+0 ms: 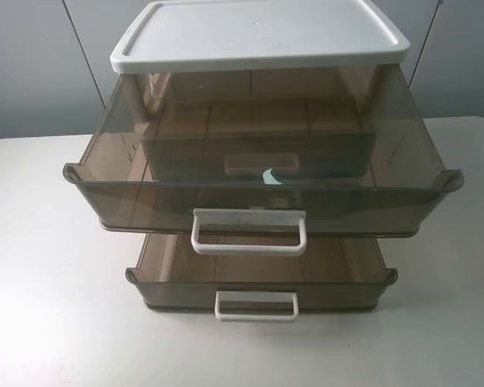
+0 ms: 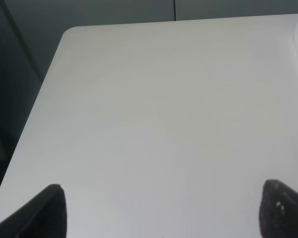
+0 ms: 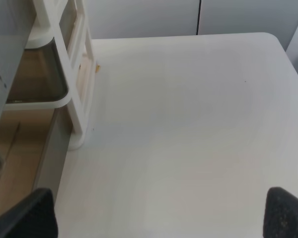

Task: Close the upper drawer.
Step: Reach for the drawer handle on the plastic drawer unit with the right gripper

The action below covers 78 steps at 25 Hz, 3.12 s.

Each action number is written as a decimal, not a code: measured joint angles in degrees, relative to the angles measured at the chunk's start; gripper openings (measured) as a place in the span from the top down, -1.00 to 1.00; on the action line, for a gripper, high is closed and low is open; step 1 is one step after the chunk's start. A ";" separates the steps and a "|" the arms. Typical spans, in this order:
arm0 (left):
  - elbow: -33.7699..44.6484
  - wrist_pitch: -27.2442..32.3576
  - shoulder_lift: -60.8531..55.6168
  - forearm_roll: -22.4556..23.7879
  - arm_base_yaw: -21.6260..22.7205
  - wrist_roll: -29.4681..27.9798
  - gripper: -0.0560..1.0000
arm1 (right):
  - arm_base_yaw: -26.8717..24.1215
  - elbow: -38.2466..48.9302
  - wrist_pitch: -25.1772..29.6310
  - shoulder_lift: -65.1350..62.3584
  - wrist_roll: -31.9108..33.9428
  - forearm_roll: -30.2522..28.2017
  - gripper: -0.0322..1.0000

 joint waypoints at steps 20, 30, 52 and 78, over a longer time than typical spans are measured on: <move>0.00 0.00 0.00 0.00 0.00 0.00 -0.51 | 6.65 -11.93 3.57 21.00 1.04 -11.74 -0.28; 0.00 0.00 0.00 0.00 0.00 0.00 -0.51 | 37.25 -32.25 1.05 49.75 0.00 -15.38 -0.28; 0.00 0.00 0.00 0.00 0.00 0.00 -0.51 | 78.69 -39.55 -0.02 75.30 -6.98 0.58 -0.28; 0.00 0.00 0.00 0.00 0.00 0.00 -0.51 | 78.73 -37.73 -0.04 90.29 -6.66 -0.76 -0.28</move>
